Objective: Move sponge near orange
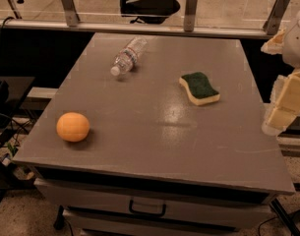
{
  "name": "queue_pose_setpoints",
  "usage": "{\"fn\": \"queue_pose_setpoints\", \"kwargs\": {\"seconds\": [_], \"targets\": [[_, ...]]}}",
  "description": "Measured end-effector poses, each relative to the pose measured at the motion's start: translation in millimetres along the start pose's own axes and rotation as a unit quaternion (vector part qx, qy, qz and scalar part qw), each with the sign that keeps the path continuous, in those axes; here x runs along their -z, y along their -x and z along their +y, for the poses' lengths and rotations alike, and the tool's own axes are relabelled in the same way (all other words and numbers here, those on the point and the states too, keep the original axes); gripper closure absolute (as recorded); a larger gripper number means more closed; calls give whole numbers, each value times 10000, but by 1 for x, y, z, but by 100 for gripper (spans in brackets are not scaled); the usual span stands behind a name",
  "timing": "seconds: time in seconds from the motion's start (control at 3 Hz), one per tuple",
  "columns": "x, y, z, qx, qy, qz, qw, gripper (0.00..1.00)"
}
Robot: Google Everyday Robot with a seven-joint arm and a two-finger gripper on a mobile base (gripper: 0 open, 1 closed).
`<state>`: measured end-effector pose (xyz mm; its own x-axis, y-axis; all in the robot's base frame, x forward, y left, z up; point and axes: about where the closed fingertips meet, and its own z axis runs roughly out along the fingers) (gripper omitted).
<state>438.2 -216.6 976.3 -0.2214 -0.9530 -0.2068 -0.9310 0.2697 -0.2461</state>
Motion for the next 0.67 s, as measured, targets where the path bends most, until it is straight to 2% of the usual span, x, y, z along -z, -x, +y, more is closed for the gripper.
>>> {"fn": "queue_pose_setpoints", "kwargs": {"seconds": [0.33, 0.67], "targets": [[0, 0, 0, -1, -1, 0, 10000, 0], [-20, 13, -29, -388, 73, 29, 9992, 0]]}}
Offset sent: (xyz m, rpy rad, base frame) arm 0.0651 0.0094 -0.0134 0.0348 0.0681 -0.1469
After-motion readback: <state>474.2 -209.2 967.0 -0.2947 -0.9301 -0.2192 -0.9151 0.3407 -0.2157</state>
